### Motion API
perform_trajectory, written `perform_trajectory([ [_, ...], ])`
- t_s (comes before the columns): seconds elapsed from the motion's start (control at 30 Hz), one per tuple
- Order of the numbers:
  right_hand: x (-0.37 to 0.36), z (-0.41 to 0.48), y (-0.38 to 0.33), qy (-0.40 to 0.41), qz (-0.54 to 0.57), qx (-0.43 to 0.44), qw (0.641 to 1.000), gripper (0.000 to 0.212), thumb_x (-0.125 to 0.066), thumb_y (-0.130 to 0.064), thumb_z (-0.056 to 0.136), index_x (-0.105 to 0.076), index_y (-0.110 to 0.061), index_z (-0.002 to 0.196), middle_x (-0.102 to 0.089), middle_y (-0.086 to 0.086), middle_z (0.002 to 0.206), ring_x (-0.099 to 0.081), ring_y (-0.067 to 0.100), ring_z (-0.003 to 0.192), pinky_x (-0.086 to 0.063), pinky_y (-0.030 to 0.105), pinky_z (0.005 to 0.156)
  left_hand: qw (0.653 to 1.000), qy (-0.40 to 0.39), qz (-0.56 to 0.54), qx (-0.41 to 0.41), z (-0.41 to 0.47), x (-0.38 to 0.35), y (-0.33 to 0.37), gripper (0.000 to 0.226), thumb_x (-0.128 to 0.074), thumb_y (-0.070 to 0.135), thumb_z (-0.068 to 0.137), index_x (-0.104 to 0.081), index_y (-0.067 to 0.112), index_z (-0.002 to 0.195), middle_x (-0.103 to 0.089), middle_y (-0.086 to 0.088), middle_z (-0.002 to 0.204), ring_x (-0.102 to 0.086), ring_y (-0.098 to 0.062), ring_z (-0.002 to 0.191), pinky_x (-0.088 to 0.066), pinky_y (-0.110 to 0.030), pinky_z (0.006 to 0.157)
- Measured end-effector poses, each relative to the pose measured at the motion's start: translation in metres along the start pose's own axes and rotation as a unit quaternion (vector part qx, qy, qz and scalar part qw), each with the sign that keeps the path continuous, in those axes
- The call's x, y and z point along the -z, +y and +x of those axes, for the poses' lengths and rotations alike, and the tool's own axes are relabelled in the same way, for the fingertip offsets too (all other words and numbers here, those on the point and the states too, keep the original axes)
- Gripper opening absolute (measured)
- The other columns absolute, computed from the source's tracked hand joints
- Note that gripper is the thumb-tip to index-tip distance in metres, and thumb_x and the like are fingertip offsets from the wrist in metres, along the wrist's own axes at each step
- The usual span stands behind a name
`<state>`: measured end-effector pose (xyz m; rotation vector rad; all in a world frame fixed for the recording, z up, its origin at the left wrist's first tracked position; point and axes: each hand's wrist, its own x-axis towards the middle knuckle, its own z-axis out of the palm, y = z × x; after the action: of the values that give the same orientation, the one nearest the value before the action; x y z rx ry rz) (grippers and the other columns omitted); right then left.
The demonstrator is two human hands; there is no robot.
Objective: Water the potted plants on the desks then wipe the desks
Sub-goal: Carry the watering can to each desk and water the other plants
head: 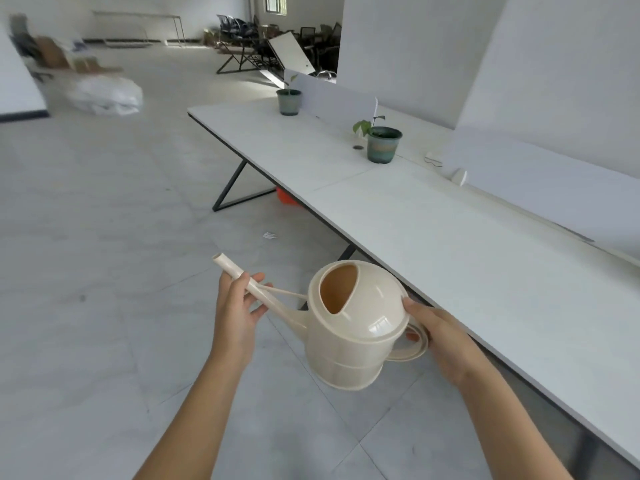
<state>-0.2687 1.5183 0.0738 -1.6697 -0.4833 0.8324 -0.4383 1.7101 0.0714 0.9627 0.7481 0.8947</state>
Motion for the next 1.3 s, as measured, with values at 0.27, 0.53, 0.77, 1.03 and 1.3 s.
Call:
perform_trajectory([
  [0.27,-0.053,0.066,-0.029,0.011,-0.012,-0.003,1.000,0.047,-0.049,-0.028,0.091,-0.067,-0.021,0.048,-0.059,-0.013,0.047,-0.054,-0.002,0.048,-0.037,0.028,0.070,1.000,0.005,-0.015,0.015,0.077,0.027,0.020,0.037,-0.035,0.018,0.097,-0.035,0.016,0.134,-0.058,-0.006,0.103,-0.059,-0.019,0.093,-0.047,-0.035,0.080],
  [0.53,-0.074,0.180,-0.058,0.001,-0.023,0.008,1.000,0.037,-0.048,-0.031,0.090,-0.066,-0.014,0.064,-0.062,-0.009,0.057,-0.054,0.014,0.068,-0.042,0.027,0.072,1.000,0.012,0.006,0.007,0.187,0.016,0.027,0.034,-0.038,0.013,0.096,-0.038,0.016,0.130,-0.058,-0.005,0.101,-0.058,-0.023,0.098,-0.049,-0.039,0.086],
  [0.77,-0.097,0.293,-0.095,-0.043,-0.011,0.017,0.999,0.041,-0.055,-0.039,0.083,-0.065,-0.001,0.071,-0.065,0.001,0.059,-0.058,0.013,0.061,-0.042,0.032,0.074,0.999,0.020,0.026,-0.013,0.298,0.001,0.043,0.043,-0.044,0.012,0.093,-0.035,0.018,0.134,-0.057,-0.013,0.110,-0.060,-0.025,0.104,-0.048,-0.034,0.083],
  [1.03,-0.135,0.386,-0.123,-0.019,0.013,0.011,1.000,0.041,-0.046,-0.026,0.091,-0.056,-0.010,0.054,-0.059,-0.003,0.046,-0.056,0.008,0.044,-0.040,0.027,0.063,1.000,-0.004,0.020,0.014,0.411,0.001,0.051,0.055,-0.041,0.016,0.096,-0.020,0.035,0.143,-0.051,-0.007,0.120,-0.053,-0.023,0.114,-0.046,-0.038,0.089],
  [1.3,-0.168,0.464,-0.147,0.067,0.023,-0.004,0.998,0.044,-0.062,-0.048,0.072,-0.072,-0.006,0.069,-0.074,-0.001,0.073,-0.066,0.013,0.078,-0.042,0.039,0.095,0.992,-0.105,0.003,0.076,0.547,-0.013,0.060,0.045,-0.037,0.017,0.097,-0.025,0.036,0.136,-0.059,-0.014,0.107,-0.062,-0.024,0.098,-0.050,-0.038,0.083],
])
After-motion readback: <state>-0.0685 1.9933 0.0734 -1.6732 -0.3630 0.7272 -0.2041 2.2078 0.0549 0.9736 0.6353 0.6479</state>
